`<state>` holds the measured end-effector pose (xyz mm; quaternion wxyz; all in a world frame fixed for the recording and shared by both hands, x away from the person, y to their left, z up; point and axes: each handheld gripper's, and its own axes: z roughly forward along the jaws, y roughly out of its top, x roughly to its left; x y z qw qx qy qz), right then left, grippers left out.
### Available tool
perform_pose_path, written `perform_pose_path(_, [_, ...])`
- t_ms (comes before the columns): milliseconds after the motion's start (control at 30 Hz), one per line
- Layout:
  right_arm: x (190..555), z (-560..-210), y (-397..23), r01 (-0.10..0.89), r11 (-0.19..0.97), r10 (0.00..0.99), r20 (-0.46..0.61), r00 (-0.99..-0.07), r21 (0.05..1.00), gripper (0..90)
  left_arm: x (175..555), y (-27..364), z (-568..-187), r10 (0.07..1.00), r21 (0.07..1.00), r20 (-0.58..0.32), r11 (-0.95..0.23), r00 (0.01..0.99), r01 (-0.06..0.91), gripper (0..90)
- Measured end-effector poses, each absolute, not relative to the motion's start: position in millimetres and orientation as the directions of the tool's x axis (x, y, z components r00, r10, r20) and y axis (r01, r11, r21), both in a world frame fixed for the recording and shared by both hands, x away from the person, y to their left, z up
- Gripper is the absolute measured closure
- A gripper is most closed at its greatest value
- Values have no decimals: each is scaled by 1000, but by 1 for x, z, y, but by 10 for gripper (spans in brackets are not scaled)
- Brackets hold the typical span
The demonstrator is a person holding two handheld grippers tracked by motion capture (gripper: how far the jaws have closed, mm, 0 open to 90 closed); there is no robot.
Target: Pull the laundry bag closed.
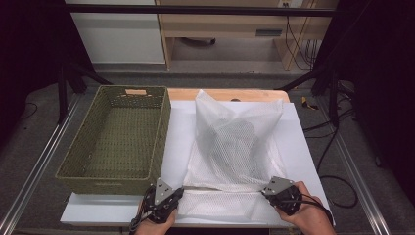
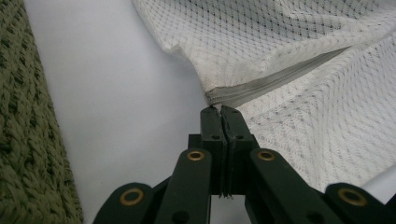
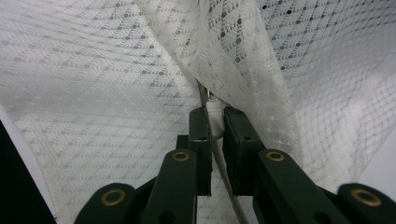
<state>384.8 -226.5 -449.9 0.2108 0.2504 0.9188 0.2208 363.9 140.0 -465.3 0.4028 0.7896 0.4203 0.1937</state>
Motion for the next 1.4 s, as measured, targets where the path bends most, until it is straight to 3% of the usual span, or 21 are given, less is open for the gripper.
perform_pose_path(1400, [382, -449, -262, 394, 752, 589, -272, -761, 528, 821, 369, 136, -467, 822, 798, -22, -329, 569, 506, 890])
